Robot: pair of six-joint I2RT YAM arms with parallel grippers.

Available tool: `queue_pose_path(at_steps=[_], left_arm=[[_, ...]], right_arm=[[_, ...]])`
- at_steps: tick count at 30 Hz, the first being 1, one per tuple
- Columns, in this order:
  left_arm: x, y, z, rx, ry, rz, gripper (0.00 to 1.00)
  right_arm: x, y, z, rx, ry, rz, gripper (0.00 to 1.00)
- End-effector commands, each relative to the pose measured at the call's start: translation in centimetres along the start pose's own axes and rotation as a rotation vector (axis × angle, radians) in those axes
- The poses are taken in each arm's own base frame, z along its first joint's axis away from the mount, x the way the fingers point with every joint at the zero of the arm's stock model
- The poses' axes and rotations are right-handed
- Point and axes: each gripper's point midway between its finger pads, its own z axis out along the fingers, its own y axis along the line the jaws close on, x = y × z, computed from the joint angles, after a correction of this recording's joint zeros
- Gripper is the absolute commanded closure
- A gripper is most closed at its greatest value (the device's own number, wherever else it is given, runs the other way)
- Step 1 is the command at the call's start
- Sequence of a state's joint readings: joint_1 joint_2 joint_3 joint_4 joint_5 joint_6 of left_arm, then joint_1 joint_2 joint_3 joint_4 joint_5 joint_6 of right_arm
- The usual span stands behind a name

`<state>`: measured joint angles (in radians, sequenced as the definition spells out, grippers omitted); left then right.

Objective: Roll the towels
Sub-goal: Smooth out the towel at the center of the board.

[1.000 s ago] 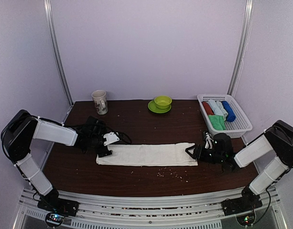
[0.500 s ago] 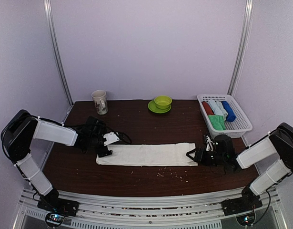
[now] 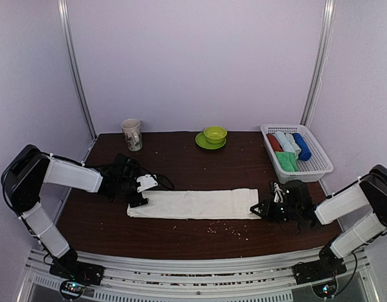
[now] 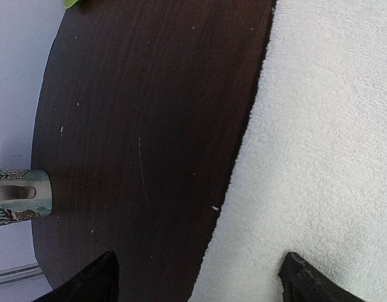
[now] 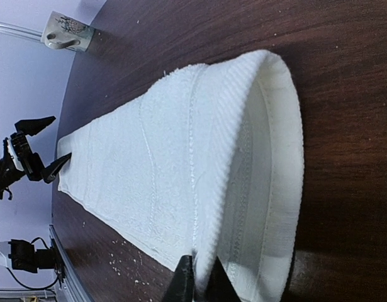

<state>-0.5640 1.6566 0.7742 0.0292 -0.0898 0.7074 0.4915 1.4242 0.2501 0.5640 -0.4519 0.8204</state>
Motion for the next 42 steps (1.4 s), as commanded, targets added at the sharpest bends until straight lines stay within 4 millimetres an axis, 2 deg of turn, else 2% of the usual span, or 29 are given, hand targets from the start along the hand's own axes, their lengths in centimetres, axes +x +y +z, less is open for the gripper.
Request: queue_pose_path(at_steps=[1, 3, 8, 12, 15, 21, 25, 34, 38, 40, 42], left_arm=[[0.5, -1.0, 0.8, 0.029, 0.024, 0.021, 0.08], [0.7, -1.0, 1.0, 0.026, 0.036, 0.023, 0.08], [1.1, -0.8, 1.2, 0.017, 0.058, 0.028, 0.11], [1.5, -0.8, 1.4, 0.013, 0.082, 0.037, 0.12], [1.6, -0.6, 1.5, 0.007, 0.09, 0.042, 0.13], [1.7, -0.6, 1.5, 0.011, 0.102, 0.047, 0.13], [1.9, -0.7, 1.6, 0.017, 0.113, 0.049, 0.13], [2.5, -1.2, 1.8, 0.031, 0.139, 0.06, 0.15], [3.2, -1.8, 1.9, 0.049, 0.164, 0.074, 0.15], [3.5, -2.0, 1.7, 0.059, 0.175, 0.084, 0.14], [3.6, -2.2, 1.2, 0.074, 0.176, 0.089, 0.12]], right_arm=[[-0.4, 0.6, -0.1, -0.008, 0.009, 0.023, 0.95], [-0.7, 1.3, -0.2, -0.022, 0.011, 0.021, 1.0], [-2.2, 2.8, -0.8, -0.015, -0.002, -0.002, 1.0], [-3.0, 3.2, -1.4, 0.02, -0.006, -0.027, 1.0], [-2.2, 2.4, -1.6, 0.059, 0.022, -0.034, 1.0], [0.6, -1.1, -1.4, 0.144, 0.094, -0.027, 1.0], [1.8, -2.8, -1.4, 0.195, 0.119, -0.026, 1.0], [2.2, -3.3, -1.2, 0.217, 0.15, -0.047, 1.0], [2.3, -4.3, -1.4, 0.27, 0.165, -0.069, 1.0], [2.1, -4.9, -1.8, 0.318, 0.165, -0.088, 0.96], [1.5, -4.6, -2.2, 0.332, 0.149, -0.103, 0.86]])
